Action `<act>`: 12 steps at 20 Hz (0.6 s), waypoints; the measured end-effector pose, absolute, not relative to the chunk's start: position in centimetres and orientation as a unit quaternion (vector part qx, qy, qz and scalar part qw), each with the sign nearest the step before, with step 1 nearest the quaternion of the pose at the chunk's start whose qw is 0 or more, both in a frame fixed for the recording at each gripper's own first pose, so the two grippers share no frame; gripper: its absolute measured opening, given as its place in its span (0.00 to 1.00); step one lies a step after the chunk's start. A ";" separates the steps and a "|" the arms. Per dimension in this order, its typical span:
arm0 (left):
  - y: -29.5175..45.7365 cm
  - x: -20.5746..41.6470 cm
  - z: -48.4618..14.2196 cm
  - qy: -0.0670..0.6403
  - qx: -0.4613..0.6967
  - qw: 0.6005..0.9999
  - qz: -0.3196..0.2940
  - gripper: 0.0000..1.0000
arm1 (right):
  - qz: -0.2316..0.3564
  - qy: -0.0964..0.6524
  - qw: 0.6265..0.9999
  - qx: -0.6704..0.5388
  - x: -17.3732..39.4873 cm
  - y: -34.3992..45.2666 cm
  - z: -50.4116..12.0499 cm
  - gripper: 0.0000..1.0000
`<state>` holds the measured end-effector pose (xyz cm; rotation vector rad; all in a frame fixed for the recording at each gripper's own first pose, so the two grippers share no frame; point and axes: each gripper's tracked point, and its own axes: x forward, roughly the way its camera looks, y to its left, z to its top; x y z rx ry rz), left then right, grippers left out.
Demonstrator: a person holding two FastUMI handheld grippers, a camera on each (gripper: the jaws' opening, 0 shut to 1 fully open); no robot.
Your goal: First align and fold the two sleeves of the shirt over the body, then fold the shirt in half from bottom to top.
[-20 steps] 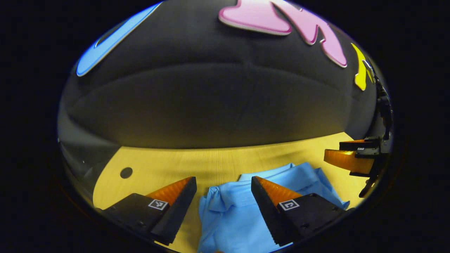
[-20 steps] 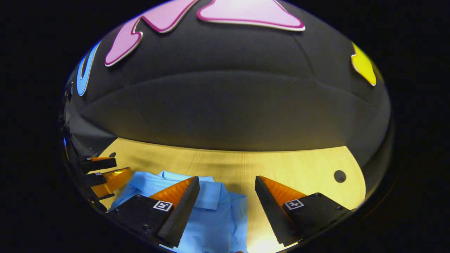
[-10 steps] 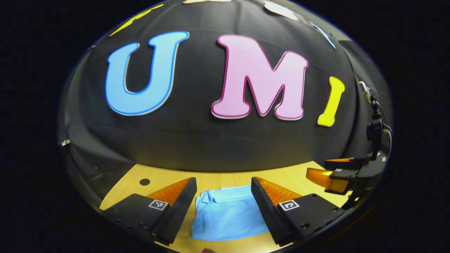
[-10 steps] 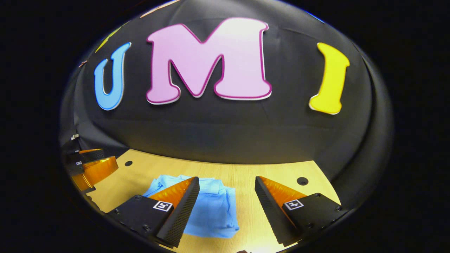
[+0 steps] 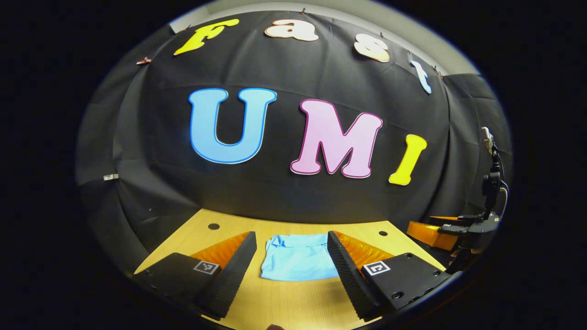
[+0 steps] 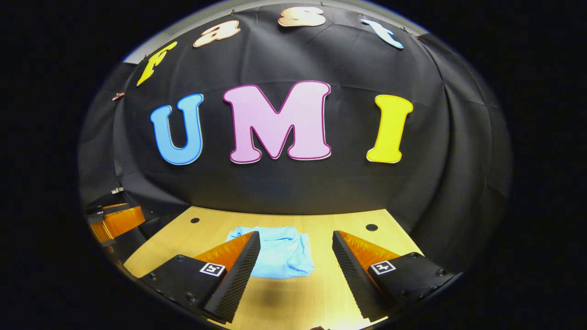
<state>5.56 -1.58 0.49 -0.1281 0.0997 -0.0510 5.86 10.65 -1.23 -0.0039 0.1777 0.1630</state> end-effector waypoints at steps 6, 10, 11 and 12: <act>-2.7 -5.9 -3.5 0.060 -0.048 0.996 -0.042 0.98 | 0.082 0.091 0.992 -0.014 -4.4 10.2 -3.4 0.98; -4.0 -11.1 -4.5 0.044 -0.052 0.996 -0.050 0.98 | 0.080 0.113 0.990 -0.008 -9.0 10.1 -6.2 0.98; -4.3 -12.0 -4.6 0.045 -0.052 0.996 -0.051 0.98 | 0.079 0.115 0.990 -0.007 -10.0 10.0 -6.6 0.98; -4.6 -12.8 -4.9 0.045 -0.049 0.996 -0.055 0.98 | 0.076 0.119 0.990 -0.010 -10.9 9.7 -7.0 0.98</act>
